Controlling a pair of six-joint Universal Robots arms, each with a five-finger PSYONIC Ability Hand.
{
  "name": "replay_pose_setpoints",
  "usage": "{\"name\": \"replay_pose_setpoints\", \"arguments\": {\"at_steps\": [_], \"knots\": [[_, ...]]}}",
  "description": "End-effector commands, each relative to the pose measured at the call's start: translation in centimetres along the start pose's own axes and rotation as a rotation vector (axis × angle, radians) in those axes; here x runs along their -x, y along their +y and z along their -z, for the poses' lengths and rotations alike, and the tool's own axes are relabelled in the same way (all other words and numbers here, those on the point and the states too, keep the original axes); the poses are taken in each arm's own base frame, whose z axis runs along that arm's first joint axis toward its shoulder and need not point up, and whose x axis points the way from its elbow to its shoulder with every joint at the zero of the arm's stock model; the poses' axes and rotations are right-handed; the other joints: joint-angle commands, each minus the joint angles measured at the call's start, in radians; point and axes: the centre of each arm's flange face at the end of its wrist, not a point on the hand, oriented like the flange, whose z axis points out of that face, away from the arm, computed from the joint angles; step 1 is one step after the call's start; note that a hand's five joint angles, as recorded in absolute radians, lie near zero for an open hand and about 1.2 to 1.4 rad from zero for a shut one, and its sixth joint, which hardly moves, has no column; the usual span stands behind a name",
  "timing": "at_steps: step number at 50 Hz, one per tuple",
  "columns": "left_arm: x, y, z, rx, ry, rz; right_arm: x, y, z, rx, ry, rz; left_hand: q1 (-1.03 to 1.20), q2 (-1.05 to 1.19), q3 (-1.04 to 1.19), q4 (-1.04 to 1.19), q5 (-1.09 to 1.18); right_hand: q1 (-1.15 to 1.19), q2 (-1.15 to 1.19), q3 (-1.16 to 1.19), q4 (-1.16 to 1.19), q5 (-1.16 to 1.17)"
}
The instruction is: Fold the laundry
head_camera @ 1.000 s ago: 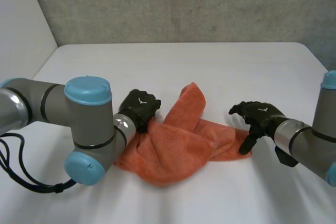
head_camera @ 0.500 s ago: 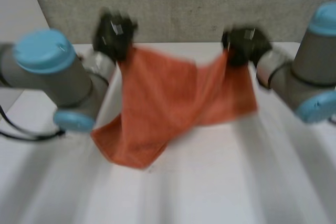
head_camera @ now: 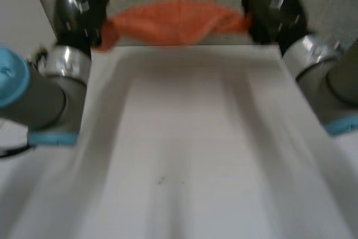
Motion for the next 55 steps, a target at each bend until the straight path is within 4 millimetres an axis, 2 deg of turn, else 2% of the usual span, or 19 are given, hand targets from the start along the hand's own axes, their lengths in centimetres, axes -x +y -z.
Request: {"name": "replay_pose_setpoints", "arguments": {"at_steps": [1, 2, 3, 5, 7, 12, 13, 14, 15, 16, 18, 23, 27, 31, 35, 40, 41, 48, 55], "knots": [[-4.9, 9.1, 6.3, 0.326, 0.176, 0.021, 5.2, 9.9, 4.1, 0.341, -0.176, 0.050, 0.249, 0.182, 0.181, 0.174, 0.205, 0.450, 0.219, 0.213, 0.206, 0.256], [-5.5, 10.2, 7.3, 0.379, 0.206, 0.024, 5.8, 11.3, 4.8, 0.399, -0.201, 0.047, 0.249, 0.182, 0.181, 0.174, 0.205, 0.450, 0.219, 0.213, 0.206, 0.256], [-5.5, 10.2, 7.3, 0.380, 0.206, 0.024, 5.8, 11.3, 4.8, 0.399, -0.202, 0.047, 0.249, 0.182, 0.181, 0.174, 0.205, 0.450, 0.219, 0.213, 0.206, 0.256], [-6.1, 11.4, 8.8, 0.468, 0.252, 0.026, 6.6, 12.9, 6.0, 0.494, -0.238, 0.017, 0.249, 0.182, 0.181, 0.174, 0.205, 0.450, 0.219, 0.213, 0.206, 0.256], [-6.1, 11.6, 9.3, 0.501, 0.265, 0.028, 6.6, 13.2, 6.4, 0.526, -0.247, 0.003, 0.249, 0.182, 0.181, 0.174, 0.205, 0.450, 0.219, 0.213, 0.206, 0.256], [-5.1, 10.6, 9.4, 0.518, 0.251, 0.035, 6.4, 12.9, 6.7, 0.550, -0.248, -0.014, 0.249, 0.182, 0.181, 0.174, 0.205, 0.450, 0.219, 0.213, 0.206, 0.256], [-4.7, 10.0, 9.2, 0.507, 0.240, 0.042, 6.3, 12.5, 6.6, 0.545, -0.241, -0.029, 0.249, 0.182, 0.181, 0.174, 0.205, 0.282, 0.052, 0.045, 0.038, 0.089], [-4.7, 10.0, 9.2, 0.507, 0.239, 0.042, 6.3, 12.5, 6.6, 0.545, -0.241, -0.029, 0.249, 0.182, 0.181, 0.174, 0.205, 0.281, 0.050, 0.043, 0.037, 0.087], [-4.3, 9.4, 9.2, 0.495, 0.232, 0.050, 6.0, 12.1, 6.6, 0.540, -0.228, -0.054, 0.249, 0.182, 0.181, 0.174, 0.205, 0.042, -0.188, -0.195, -0.202, -0.151], [-4.3, 9.4, 9.2, 0.495, 0.232, 0.050, 6.0, 12.1, 6.6, 0.540, -0.228, -0.054, 0.249, 0.182, 0.181, 0.174, 0.205, 0.040, -0.191, -0.197, -0.204, -0.154], [-4.0, 8.6, 9.3, 0.481, 0.225, 0.065, 5.0, 11.3, 6.2, 0.529, -0.181, -0.126, 0.249, 0.182, 0.181, 0.174, 0.205, -0.203, -0.434, -0.440, -0.447, -0.396], [-3.9, 8.0, 9.5, 0.472, 0.223, 0.080, 2.8, 10.6, 5.6, 0.509, -0.109, -0.230, 0.249, 0.182, 0.181, 0.174, 0.205, -0.353, -0.584, -0.591, -0.597, -0.547], [-3.7, 7.8, 9.6, 0.468, 0.221, 0.082, 2.1, 10.1, 5.3, 0.495, -0.103, -0.242, 0.249, 0.182, 0.181, 0.174, 0.205, -0.433, -0.664, -0.670, -0.677, -0.626], [-3.6, 7.9, 9.6, 0.474, 0.215, 0.080, 0.6, 9.4, 4.4, 0.477, -0.119, -0.183, 0.249, 0.182, 0.181, 0.174, 0.205, -0.447, -0.678, -0.685, -0.691, -0.641], [-3.5, 8.1, 9.7, 0.480, 0.217, 0.080, 0.4, 8.6, 3.9, 0.460, -0.163, -0.108, 0.249, 0.182, 0.181, 0.174, 0.205, -0.445, -0.675, -0.682, -0.688, -0.638], [-3.6, 8.2, 10.0, 0.488, 0.218, 0.082, 0.2, 7.6, 2.5, 0.386, -0.228, 0.123, 0.249, 0.182, 0.181, 0.174, 0.205, -0.445, -0.675, -0.682, -0.688, -0.638], [-3.6, 8.2, 10.0, 0.488, 0.218, 0.082, 0.2, 7.6, 2.5, 0.386, -0.229, 0.124, 0.249, 0.182, 0.181, 0.174, 0.205, -0.445, -0.675, -0.682, -0.688, -0.638], [-3.7, 8.2, 10.2, 0.492, 0.224, 0.082, 0.8, 9.7, 0.8, 0.316, -0.341, 0.394, 0.249, 0.182, 0.181, 0.174, 0.205, -0.436, -0.666, -0.673, -0.680, -0.629], [-3.8, 8.2, 10.4, 0.495, 0.227, 0.082, 1.0, 11.7, 0.1, 0.307, -0.374, 0.529, 0.249, 0.182, 0.181, 0.174, 0.205, -0.427, -0.658, -0.664, -0.671, -0.620]]}}
